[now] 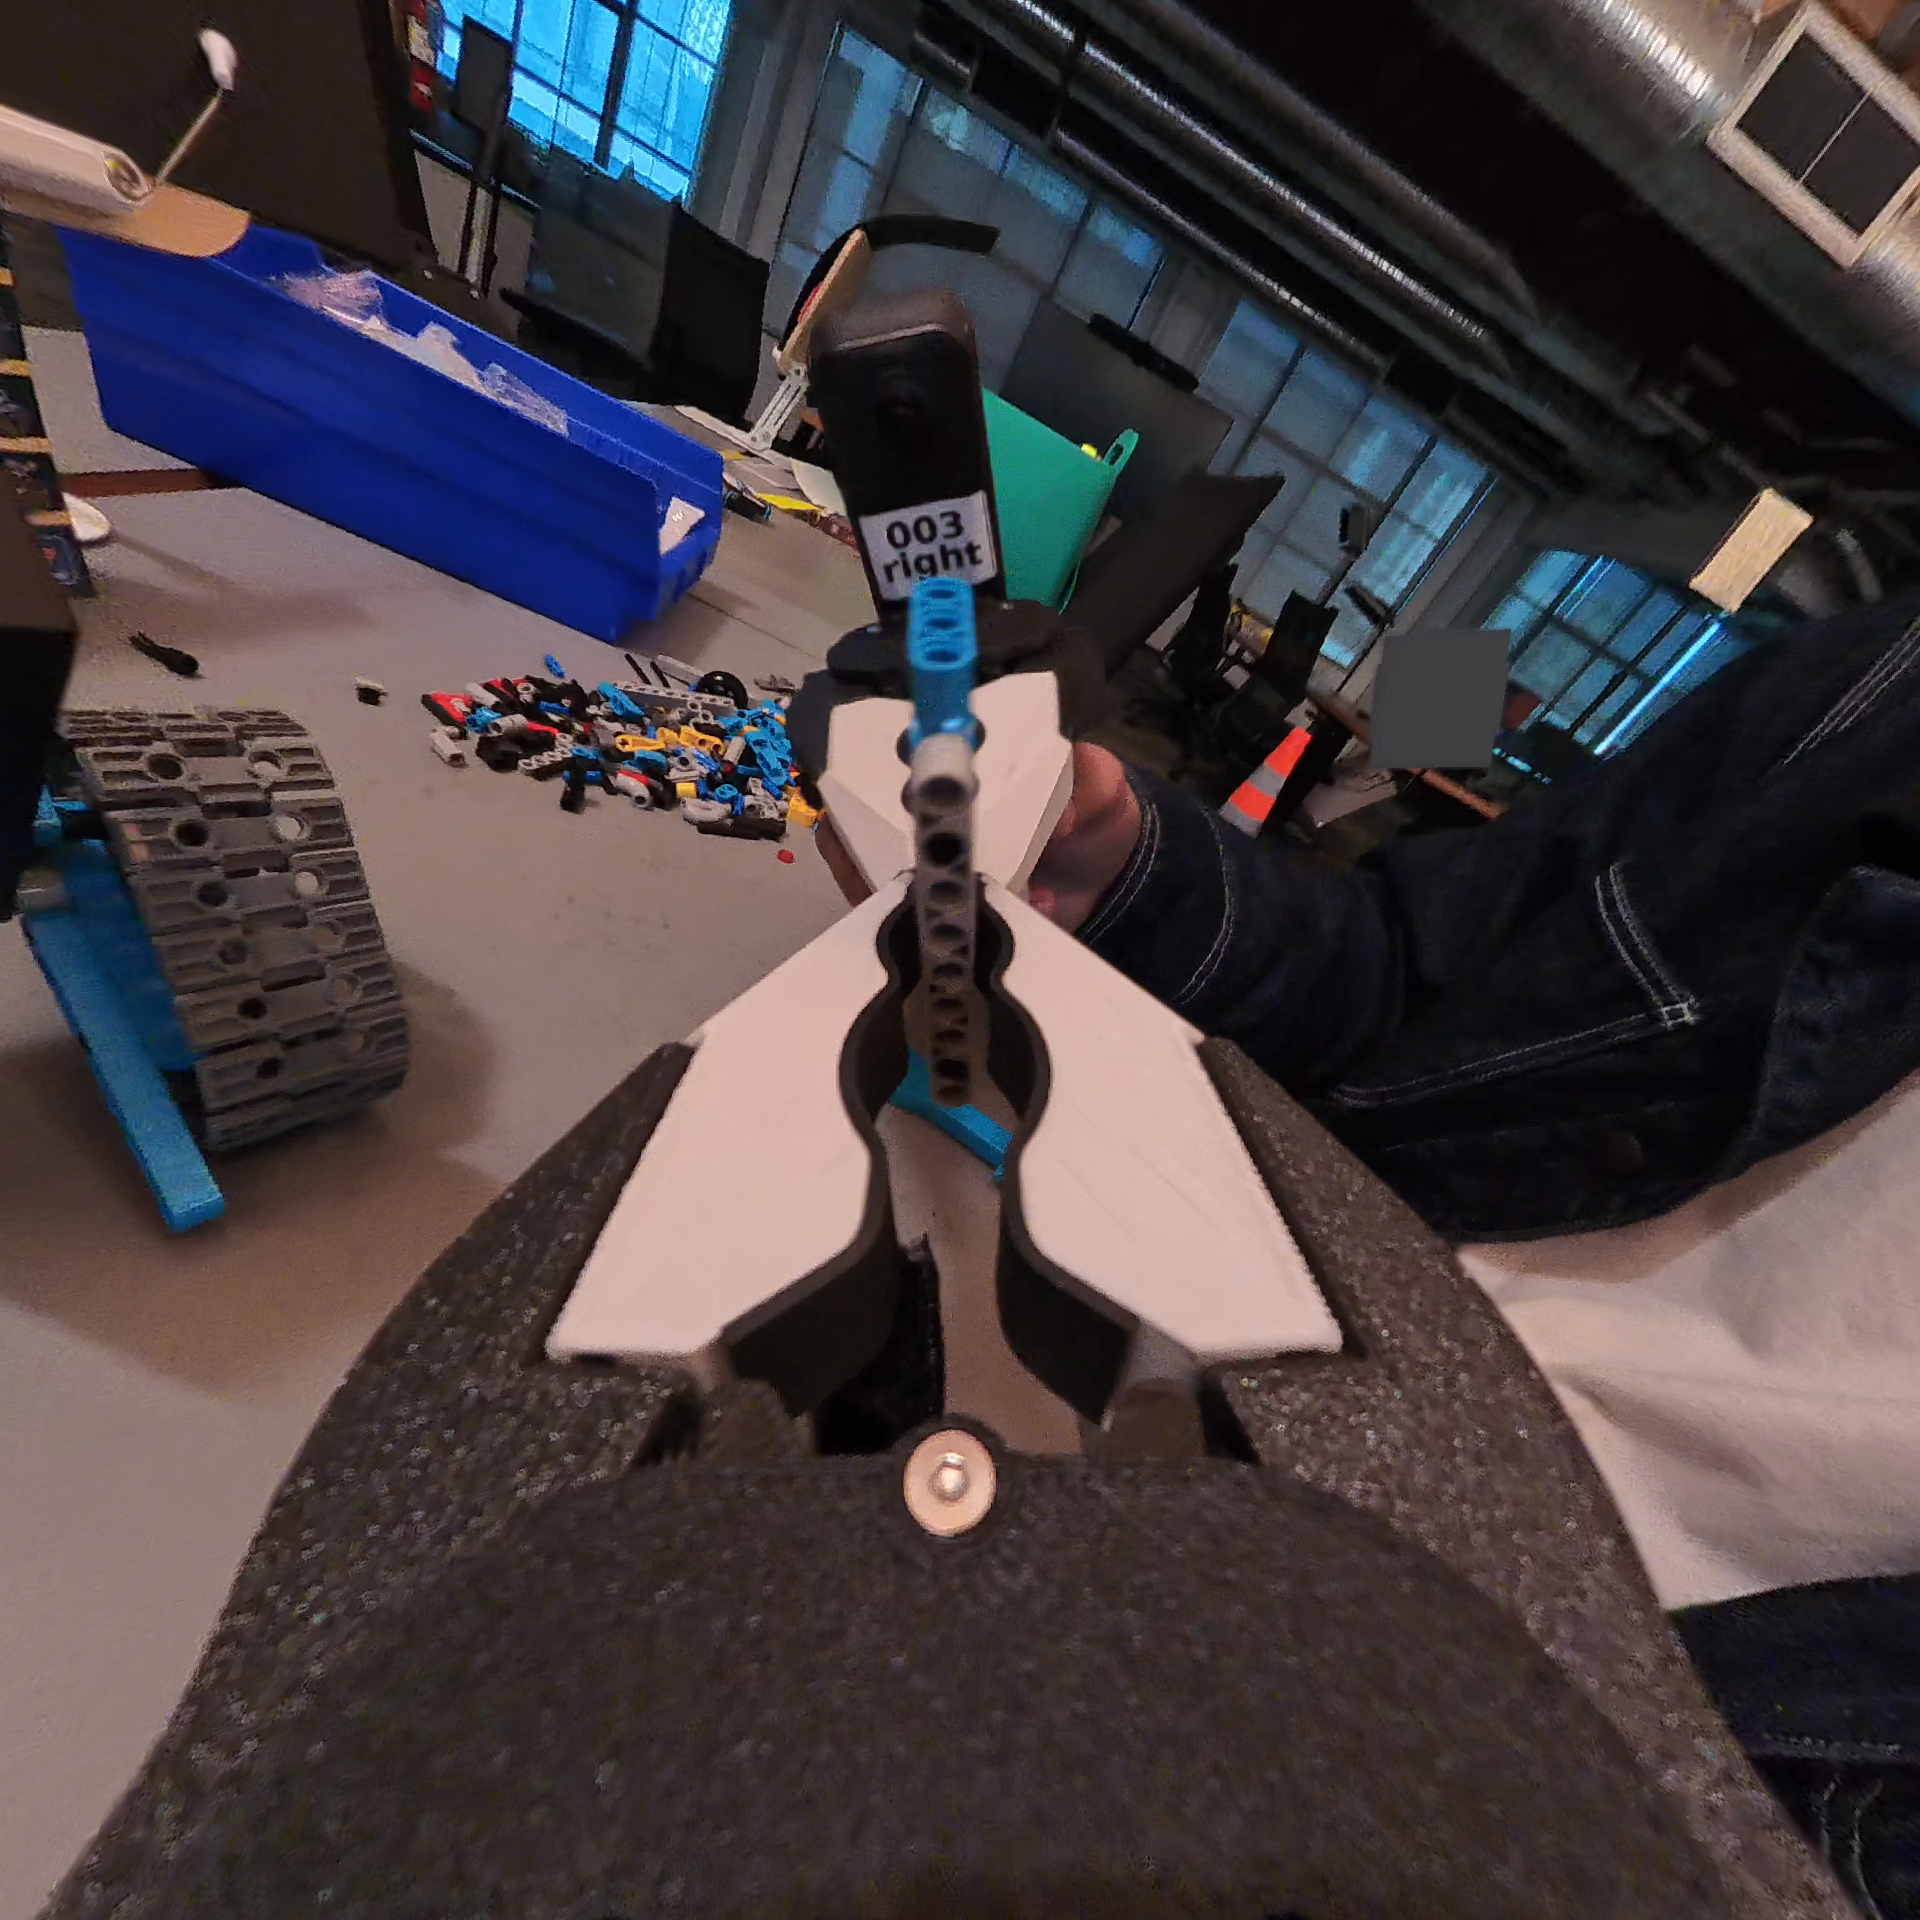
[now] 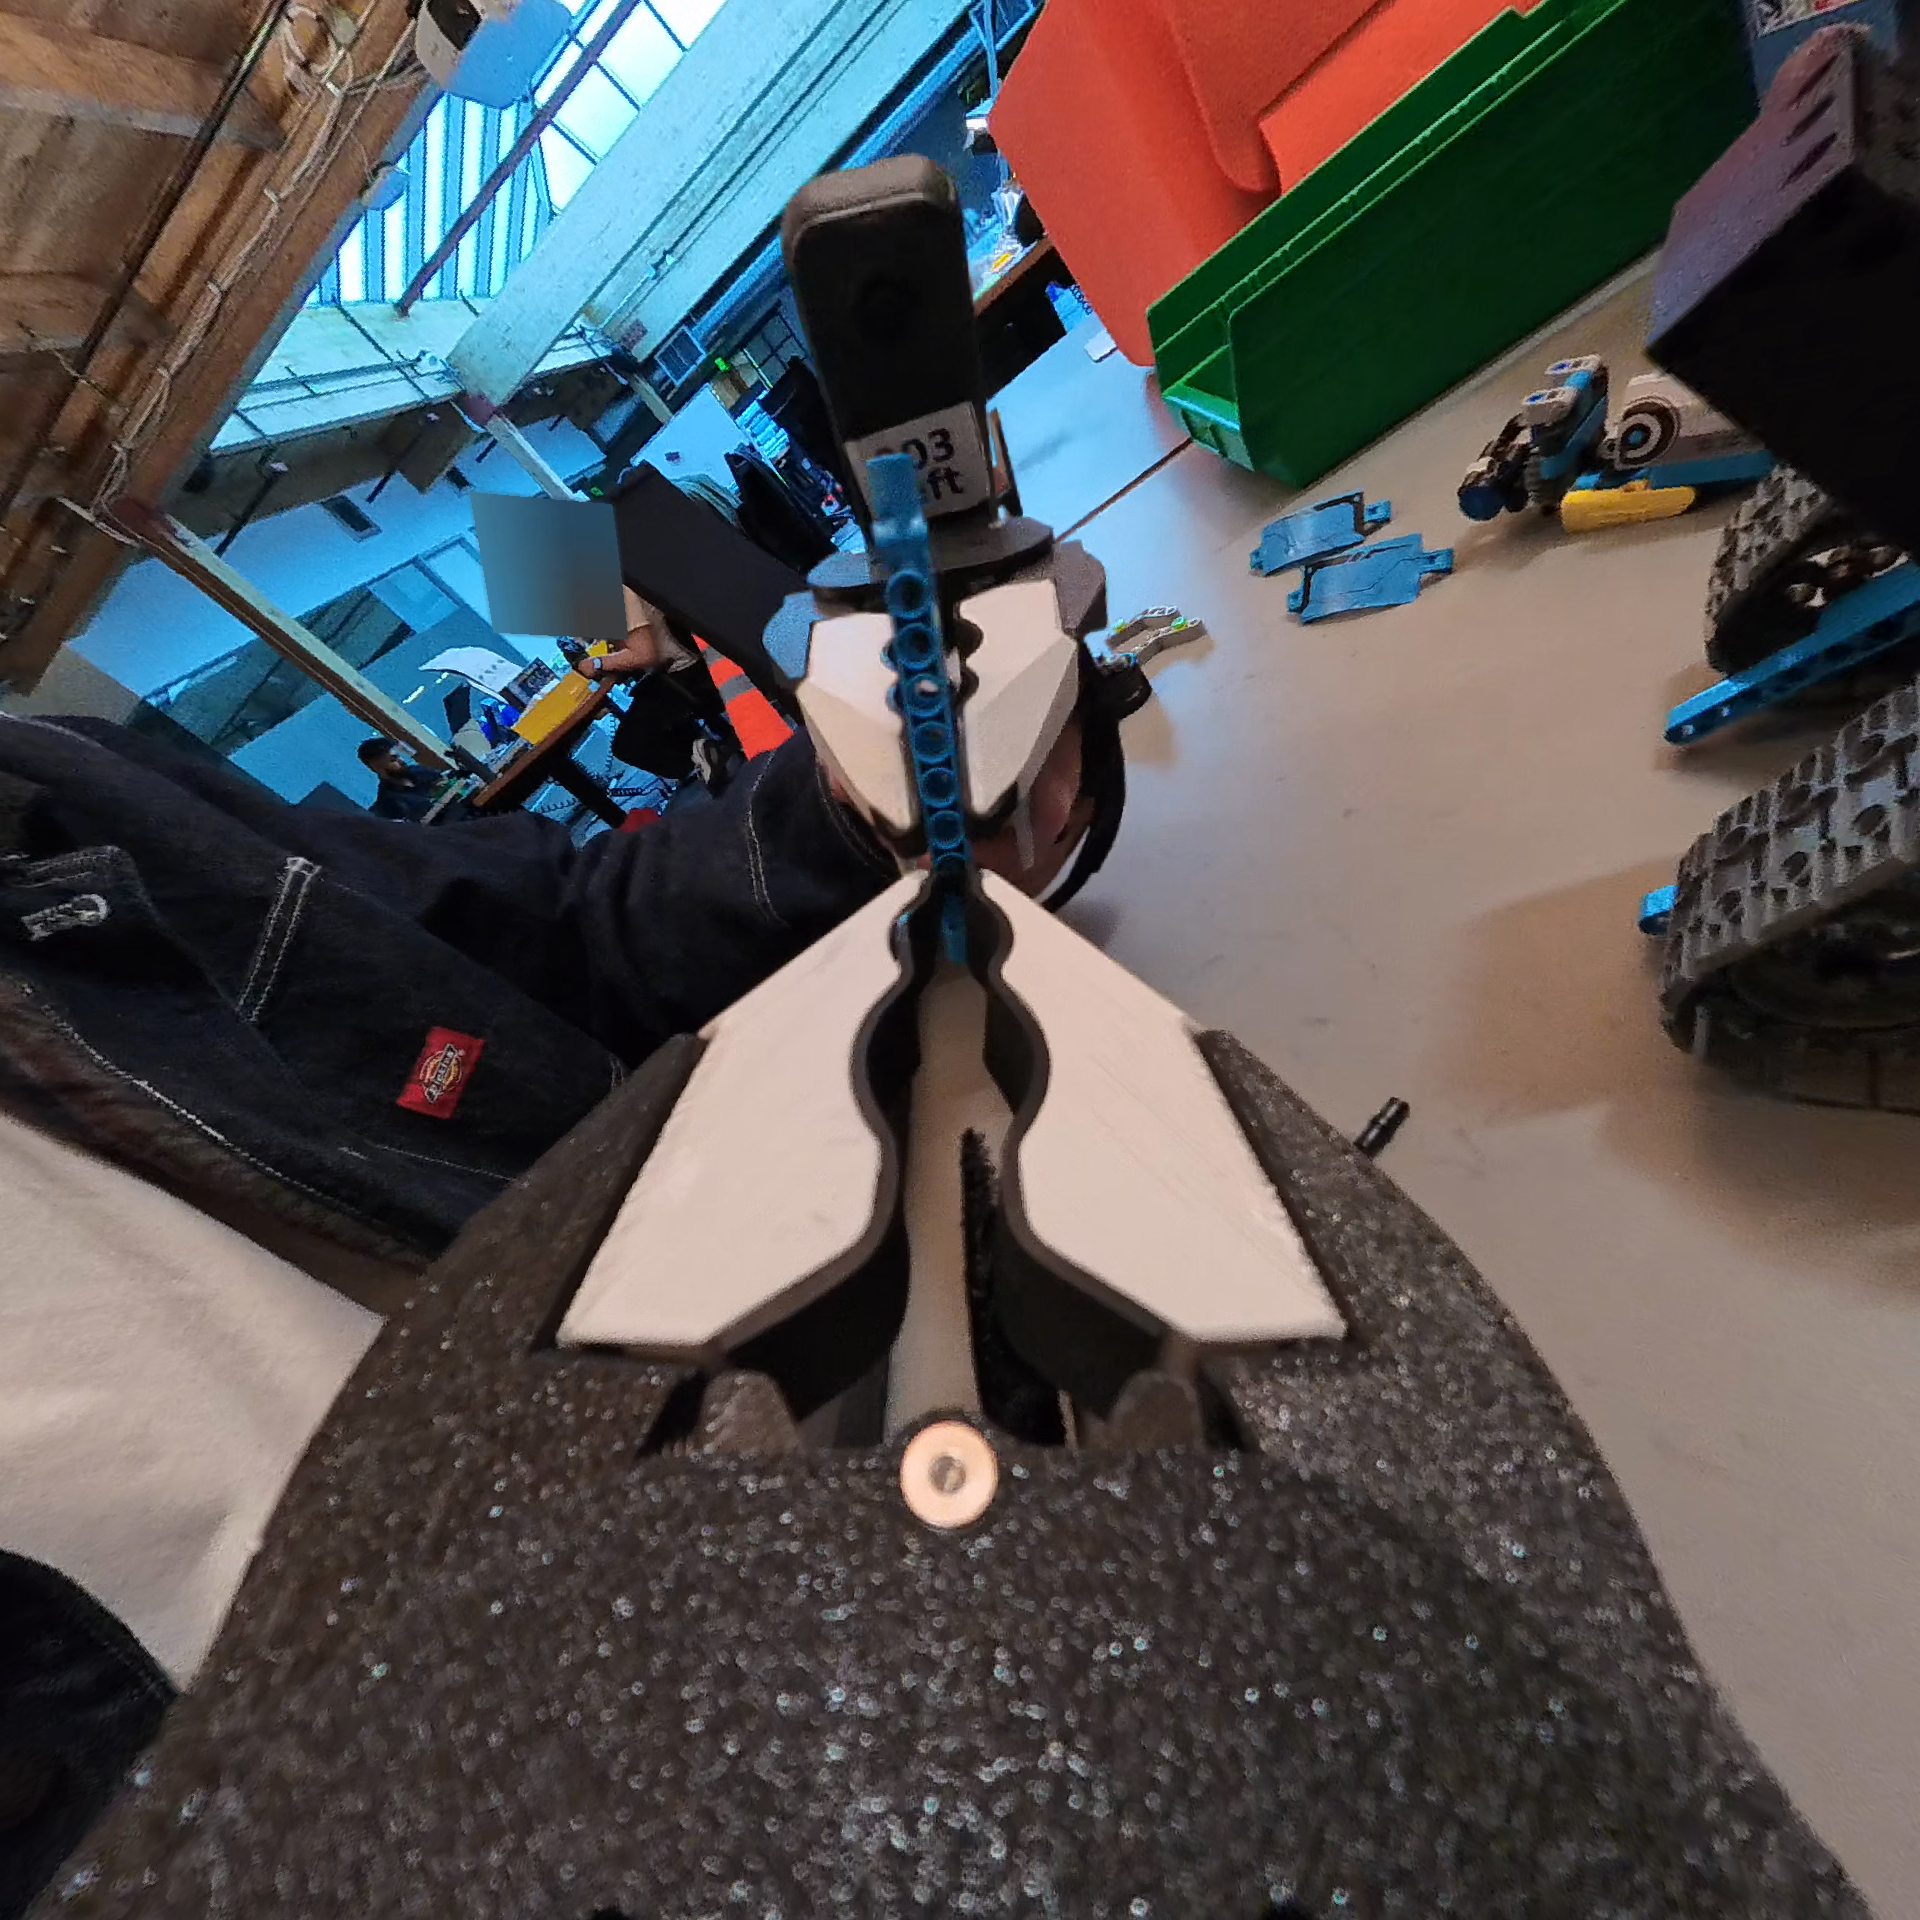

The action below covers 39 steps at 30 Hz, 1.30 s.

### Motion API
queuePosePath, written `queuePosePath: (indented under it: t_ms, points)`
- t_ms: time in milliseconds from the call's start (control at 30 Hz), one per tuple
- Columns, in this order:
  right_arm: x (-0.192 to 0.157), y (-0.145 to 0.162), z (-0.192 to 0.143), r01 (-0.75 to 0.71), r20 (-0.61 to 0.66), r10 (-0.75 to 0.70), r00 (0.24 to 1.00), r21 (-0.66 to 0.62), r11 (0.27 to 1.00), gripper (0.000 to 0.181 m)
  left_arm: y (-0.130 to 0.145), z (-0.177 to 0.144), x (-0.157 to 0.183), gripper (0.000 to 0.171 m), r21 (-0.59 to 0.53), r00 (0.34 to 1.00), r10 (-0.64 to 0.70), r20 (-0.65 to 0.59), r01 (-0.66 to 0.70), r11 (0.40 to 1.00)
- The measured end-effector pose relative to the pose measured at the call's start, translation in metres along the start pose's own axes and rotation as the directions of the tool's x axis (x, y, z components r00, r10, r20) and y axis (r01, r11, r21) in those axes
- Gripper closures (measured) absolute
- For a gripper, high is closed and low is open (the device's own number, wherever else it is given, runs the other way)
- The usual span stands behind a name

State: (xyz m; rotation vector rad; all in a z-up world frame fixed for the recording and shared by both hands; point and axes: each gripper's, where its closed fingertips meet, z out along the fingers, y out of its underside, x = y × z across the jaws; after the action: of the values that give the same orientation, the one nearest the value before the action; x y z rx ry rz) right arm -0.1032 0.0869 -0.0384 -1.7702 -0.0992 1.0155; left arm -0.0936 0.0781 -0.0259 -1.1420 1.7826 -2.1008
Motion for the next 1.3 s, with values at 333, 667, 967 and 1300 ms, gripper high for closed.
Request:
queuePosePath:
  t_ms: [333, 667, 967, 1300]
  points:
    - [0.000, 0.000, 0.000, -0.025, 0.010, 0.025, 1.000, 0.006, 1.000, 0.179, 0.002, 0.000, 0.001, 0.166, -0.016, 1.000, -0.001, -0.006, 0.001, 1.000]
    - [0.001, -0.026, -0.028, 0.058, -0.031, -0.055, 0.998, 0.117, 0.991, 0.180, 0.008, -0.006, 0.000, 0.166, -0.085, 0.988, 0.150, 0.046, -0.145, 0.986]
    - [0.134, 0.029, -0.254, -0.158, -0.785, 0.048, 0.618, -0.063, 0.985, 0.179, -0.013, -0.028, -0.027, 0.166, 0.057, 0.990, 0.029, 0.136, -0.037, 0.998]
    - [0.131, 0.008, -0.271, -0.083, -0.906, -0.140, 0.400, -0.188, 0.979, 0.158, -0.001, -0.019, -0.037, 0.166, 0.025, 0.985, -0.070, 0.157, 0.067, 0.997]
